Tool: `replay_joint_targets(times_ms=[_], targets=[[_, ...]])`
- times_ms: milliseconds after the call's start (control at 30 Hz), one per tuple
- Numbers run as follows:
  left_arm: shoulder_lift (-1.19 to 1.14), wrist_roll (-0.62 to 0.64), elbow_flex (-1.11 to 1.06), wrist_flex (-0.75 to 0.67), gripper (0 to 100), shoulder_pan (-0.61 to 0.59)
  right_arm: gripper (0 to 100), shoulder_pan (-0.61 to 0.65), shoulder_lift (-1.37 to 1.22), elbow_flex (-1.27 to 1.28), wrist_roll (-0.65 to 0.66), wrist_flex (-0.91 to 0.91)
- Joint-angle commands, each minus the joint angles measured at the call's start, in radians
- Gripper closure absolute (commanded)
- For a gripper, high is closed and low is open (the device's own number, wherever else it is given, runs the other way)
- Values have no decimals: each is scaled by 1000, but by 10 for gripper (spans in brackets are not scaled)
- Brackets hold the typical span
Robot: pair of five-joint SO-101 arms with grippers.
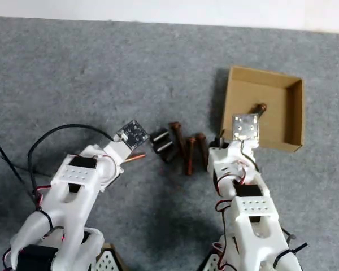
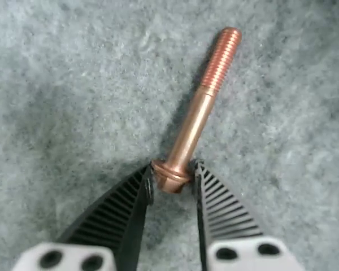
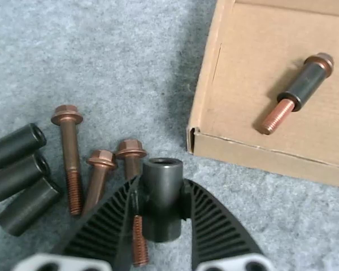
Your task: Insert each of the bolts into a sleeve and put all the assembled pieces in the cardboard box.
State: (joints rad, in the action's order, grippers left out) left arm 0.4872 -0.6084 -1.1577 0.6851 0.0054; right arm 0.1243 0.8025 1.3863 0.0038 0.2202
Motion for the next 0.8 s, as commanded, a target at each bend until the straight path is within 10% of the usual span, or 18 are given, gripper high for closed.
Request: replay_joint_targets(times_ms=[0, 367, 600, 767], targets=[[-2, 71, 42, -12, 848, -7, 994, 4, 8, -5, 11, -28], [33, 299, 73, -11, 793, -107, 994, 4, 8, -5, 11, -28], [225, 902, 68, -9, 793, -113, 994, 4, 8, -5, 11, -28], [354, 980, -1, -12, 796, -88, 994, 4, 8, -5, 11, -28]])
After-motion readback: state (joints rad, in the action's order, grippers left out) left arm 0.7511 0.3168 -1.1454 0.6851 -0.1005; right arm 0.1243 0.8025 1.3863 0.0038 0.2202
